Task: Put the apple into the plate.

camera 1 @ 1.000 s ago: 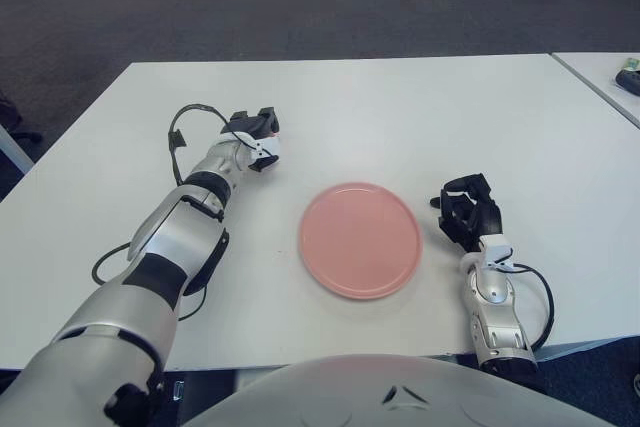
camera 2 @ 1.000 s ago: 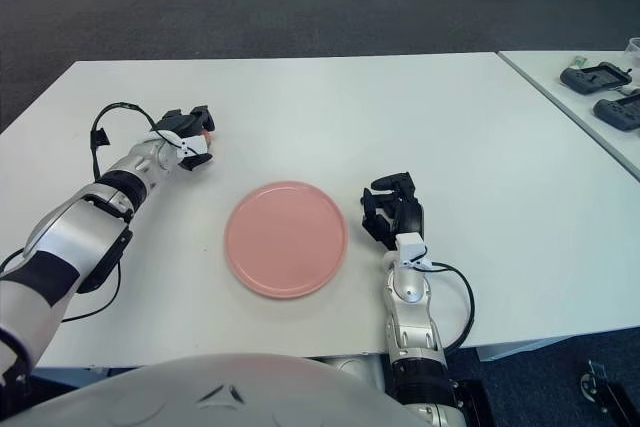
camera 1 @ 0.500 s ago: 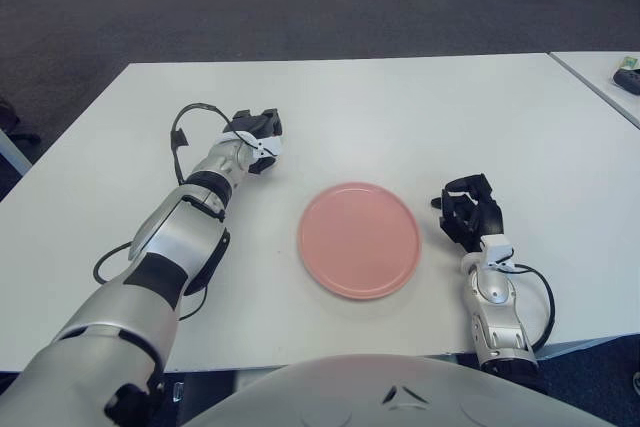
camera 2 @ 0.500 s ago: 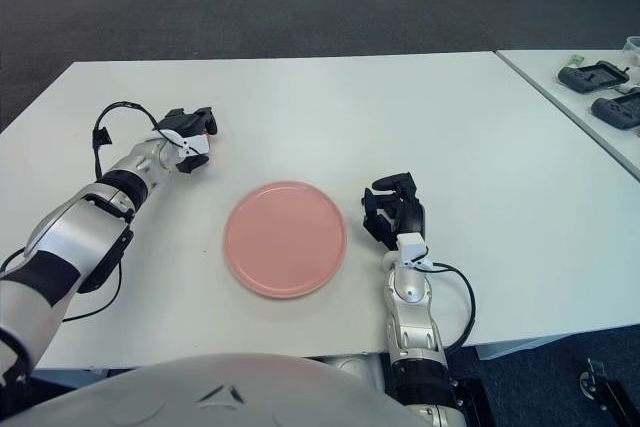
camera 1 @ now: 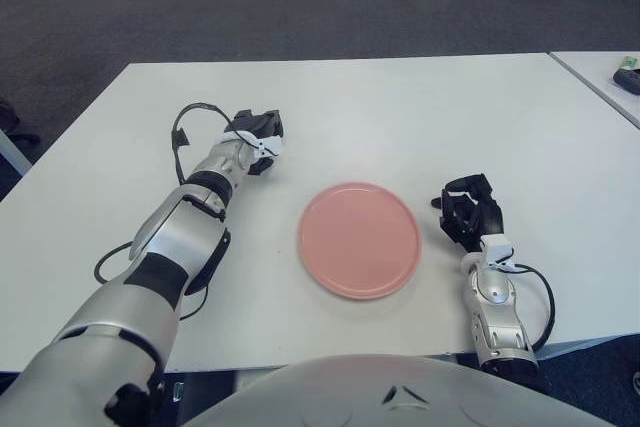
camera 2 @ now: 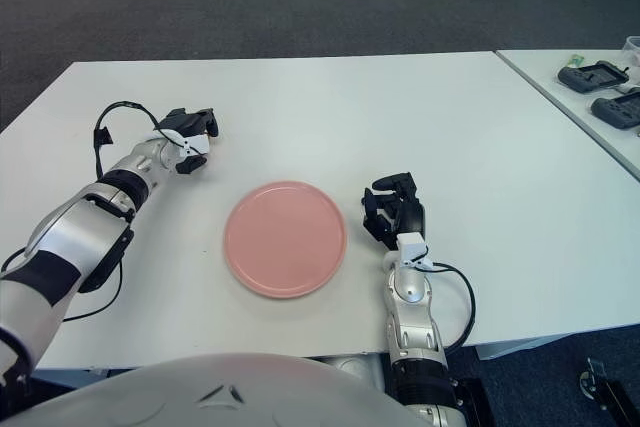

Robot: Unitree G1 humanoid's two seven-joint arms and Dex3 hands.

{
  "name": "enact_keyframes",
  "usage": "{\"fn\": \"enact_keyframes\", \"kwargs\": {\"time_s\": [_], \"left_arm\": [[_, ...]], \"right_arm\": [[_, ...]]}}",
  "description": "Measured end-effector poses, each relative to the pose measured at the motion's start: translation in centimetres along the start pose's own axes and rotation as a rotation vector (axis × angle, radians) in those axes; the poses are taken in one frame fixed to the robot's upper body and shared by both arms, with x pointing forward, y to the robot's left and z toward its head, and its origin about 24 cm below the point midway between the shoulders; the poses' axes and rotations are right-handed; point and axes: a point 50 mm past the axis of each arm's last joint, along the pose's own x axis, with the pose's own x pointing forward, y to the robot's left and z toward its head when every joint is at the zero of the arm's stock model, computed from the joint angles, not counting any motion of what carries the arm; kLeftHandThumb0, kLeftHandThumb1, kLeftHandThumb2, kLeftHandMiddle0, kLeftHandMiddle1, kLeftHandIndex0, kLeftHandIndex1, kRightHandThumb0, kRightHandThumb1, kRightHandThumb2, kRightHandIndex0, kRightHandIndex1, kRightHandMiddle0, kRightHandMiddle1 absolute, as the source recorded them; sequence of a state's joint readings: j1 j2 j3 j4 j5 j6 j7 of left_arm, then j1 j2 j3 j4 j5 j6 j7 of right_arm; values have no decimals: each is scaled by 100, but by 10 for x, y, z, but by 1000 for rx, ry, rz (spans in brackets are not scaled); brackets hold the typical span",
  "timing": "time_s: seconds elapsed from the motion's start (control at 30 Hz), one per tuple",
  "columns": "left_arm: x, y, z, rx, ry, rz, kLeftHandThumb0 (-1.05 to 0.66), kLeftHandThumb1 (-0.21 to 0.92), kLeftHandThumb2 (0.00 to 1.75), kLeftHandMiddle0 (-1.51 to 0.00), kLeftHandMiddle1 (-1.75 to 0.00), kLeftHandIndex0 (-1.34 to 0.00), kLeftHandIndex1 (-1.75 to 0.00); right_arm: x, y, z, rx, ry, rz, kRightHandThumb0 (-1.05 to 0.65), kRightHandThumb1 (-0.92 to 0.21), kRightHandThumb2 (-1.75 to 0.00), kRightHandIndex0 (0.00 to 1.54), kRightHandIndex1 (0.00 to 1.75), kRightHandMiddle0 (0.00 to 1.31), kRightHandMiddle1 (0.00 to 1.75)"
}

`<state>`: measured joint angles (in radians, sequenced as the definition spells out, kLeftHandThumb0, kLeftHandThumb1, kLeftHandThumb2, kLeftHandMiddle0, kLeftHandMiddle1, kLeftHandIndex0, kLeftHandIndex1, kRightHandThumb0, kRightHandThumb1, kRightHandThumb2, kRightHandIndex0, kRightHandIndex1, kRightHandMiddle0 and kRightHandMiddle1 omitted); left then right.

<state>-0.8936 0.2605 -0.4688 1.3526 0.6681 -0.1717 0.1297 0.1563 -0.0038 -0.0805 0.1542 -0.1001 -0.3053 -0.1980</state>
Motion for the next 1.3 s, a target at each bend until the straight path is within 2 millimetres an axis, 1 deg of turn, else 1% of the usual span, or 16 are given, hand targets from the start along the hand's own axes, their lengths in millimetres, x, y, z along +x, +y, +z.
{"fn": "enact_keyframes", "kwargs": {"time_s": [0.17, 0.47, 0.9, 1.3], "left_arm": [[0, 0, 0, -10, 1, 13, 0, 7, 158, -84, -165, -56, -175], [0, 2, -2, -82, 16, 30, 0, 6, 158, -84, -166, -56, -175], [-1, 6, -10, -276, 72, 28, 0, 4, 162, -85, -166, -59, -175], [-1, 8, -12, -349, 83, 32, 0, 2, 163, -86, -166, -60, -175]], "right_arm": [[0, 0, 0, 1, 0, -1, -37, -78, -73, 59, 121, 28, 175], [0, 0, 0, 1, 0, -2, -37, -76, -75, 60, 122, 29, 175], [0, -1, 0, 1, -1, -4, -37, -75, -76, 59, 122, 29, 175], [1, -1, 0, 0, -1, -10, -37, -76, -75, 61, 122, 29, 175]]}}
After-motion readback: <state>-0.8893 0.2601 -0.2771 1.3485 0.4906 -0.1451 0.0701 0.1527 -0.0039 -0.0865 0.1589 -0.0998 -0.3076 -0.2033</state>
